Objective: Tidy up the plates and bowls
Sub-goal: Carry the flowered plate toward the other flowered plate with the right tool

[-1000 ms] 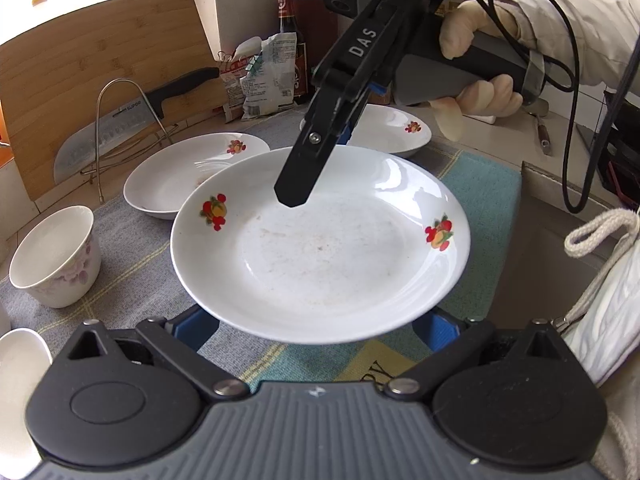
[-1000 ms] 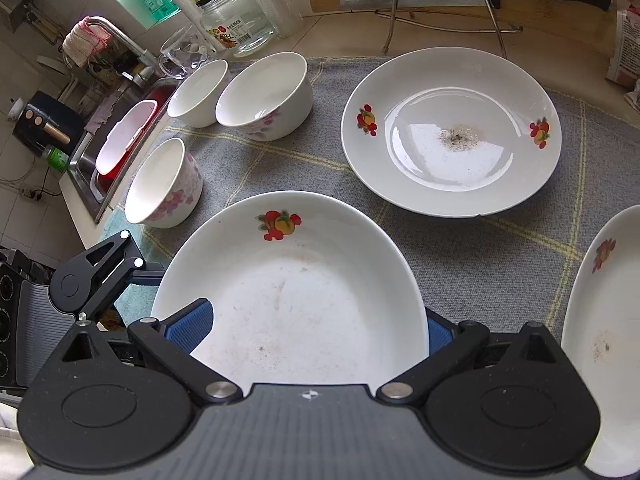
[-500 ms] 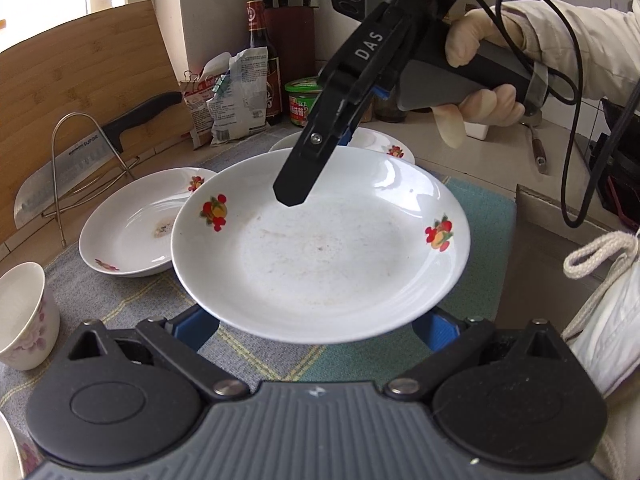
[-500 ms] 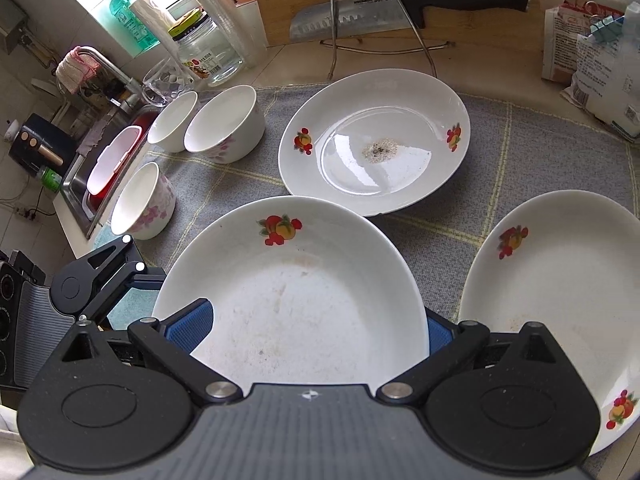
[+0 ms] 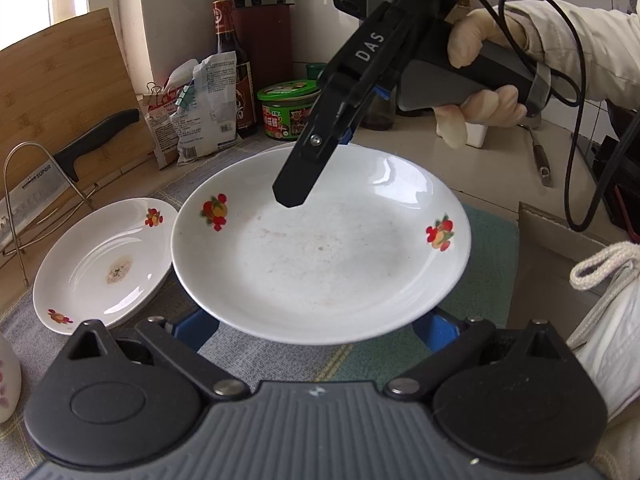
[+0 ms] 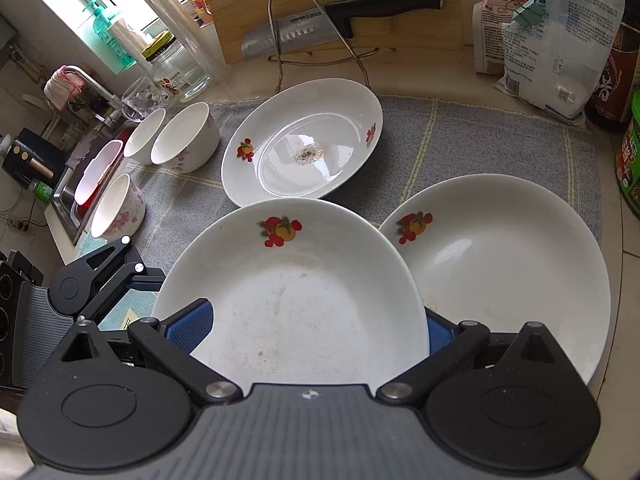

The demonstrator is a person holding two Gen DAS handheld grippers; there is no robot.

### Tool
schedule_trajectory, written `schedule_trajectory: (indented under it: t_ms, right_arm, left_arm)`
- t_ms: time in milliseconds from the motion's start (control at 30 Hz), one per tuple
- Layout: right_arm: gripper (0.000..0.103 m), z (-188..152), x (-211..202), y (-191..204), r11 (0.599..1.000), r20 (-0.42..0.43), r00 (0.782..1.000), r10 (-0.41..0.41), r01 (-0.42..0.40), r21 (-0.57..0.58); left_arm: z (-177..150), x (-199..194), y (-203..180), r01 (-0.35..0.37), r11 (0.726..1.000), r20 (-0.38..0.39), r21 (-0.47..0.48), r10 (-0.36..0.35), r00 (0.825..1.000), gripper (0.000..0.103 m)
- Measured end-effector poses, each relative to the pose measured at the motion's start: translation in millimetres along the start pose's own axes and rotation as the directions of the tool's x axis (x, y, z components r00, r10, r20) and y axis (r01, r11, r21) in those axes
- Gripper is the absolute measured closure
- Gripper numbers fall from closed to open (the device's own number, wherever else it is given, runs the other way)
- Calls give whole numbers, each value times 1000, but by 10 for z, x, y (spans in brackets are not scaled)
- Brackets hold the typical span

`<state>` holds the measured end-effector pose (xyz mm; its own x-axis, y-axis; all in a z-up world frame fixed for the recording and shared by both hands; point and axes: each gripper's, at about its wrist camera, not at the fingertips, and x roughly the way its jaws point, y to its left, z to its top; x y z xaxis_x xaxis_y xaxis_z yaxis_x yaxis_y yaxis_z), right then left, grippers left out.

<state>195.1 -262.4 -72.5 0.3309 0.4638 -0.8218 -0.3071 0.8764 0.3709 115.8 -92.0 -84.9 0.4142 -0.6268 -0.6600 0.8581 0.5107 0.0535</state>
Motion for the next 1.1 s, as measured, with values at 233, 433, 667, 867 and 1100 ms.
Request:
schedule_trajectory:
  t_ms: [233, 433, 667, 867, 1100]
  right_arm:
    - [0, -2, -103, -242, 1000, 16, 1000, -6, 6, 10]
    - [0, 3, -147, -408, 1000, 23, 1000, -8, 8, 20]
    - [0, -1, -154, -589, 999, 28, 1000, -3, 2, 36]
    - [0, -4, -140, -706, 999, 31, 1000, 2, -3, 51]
    - [0, 10, -134, -792, 998, 40, 999, -1, -2, 62]
  left_arm:
    - [130, 169, -69, 6, 1000, 0, 3, -6, 1000, 2]
    - [217, 295, -90, 6, 1000, -9, 5, -6, 1000, 2]
    - [282, 424, -95, 14, 1000, -23, 1, -14, 1000, 2]
    - [311, 497, -85, 19, 1000, -31, -5, -19, 999, 2]
    - [342, 549, -70, 23, 1000, -31, -16, -23, 999, 2]
